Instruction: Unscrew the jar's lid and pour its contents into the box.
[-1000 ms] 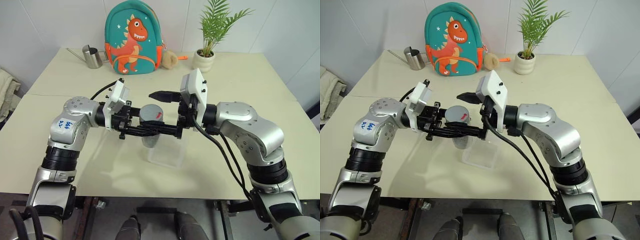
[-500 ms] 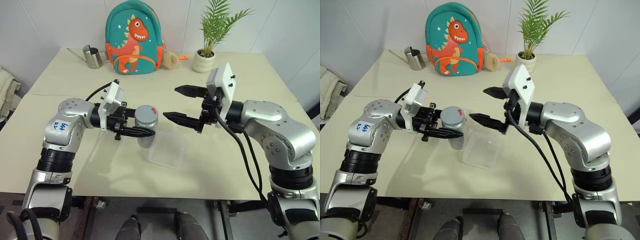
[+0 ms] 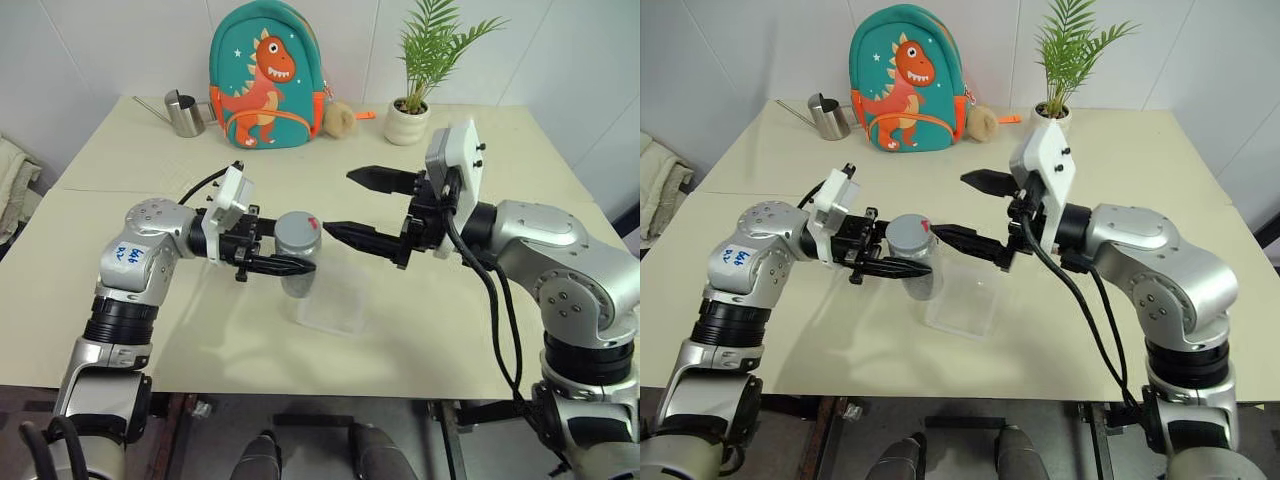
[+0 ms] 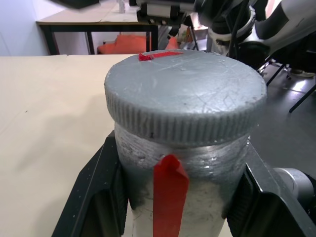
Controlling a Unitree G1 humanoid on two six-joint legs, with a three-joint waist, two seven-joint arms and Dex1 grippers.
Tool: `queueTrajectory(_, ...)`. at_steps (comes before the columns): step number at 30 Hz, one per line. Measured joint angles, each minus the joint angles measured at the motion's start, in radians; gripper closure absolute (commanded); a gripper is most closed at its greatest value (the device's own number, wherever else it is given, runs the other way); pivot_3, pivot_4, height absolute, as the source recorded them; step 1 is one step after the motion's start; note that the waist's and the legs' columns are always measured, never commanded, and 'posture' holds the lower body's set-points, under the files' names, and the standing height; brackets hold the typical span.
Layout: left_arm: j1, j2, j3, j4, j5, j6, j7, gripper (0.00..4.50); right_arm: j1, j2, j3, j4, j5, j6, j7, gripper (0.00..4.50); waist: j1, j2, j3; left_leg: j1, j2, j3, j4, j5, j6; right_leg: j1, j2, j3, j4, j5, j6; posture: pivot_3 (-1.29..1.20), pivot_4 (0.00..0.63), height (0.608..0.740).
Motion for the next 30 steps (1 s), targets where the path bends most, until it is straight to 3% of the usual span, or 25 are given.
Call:
queueTrajectory(10, -0.01, -0.036, -0.006, 0.007, -0.004, 0.007, -0.016, 2.47, -0.042, 0.129, 0.117, 0.074, -0.001, -0.039, 0.025, 0.01, -0.001, 0.0, 0.0, 0.0, 0.0, 0.0, 0.0, 0.0, 0.0, 0.0, 0.0, 0.0, 0.001, 0.0, 0.0, 0.0, 0.15, 0.74)
queueTrajectory(30, -0.026, -0.04, -0.015, 0.029, -0.001, 0.008, -0.027, 2.47, -0.102, 0.176, 0.204, 0.237, -0.104, -0.09, 0.088, 0.01, -0.001, 0.0, 0.0, 0.0, 0.0, 0.0, 0.0, 0.0, 0.0, 0.0, 0.0, 0.0, 0.001, 0.0, 0.0, 0.0, 0.15, 0.74)
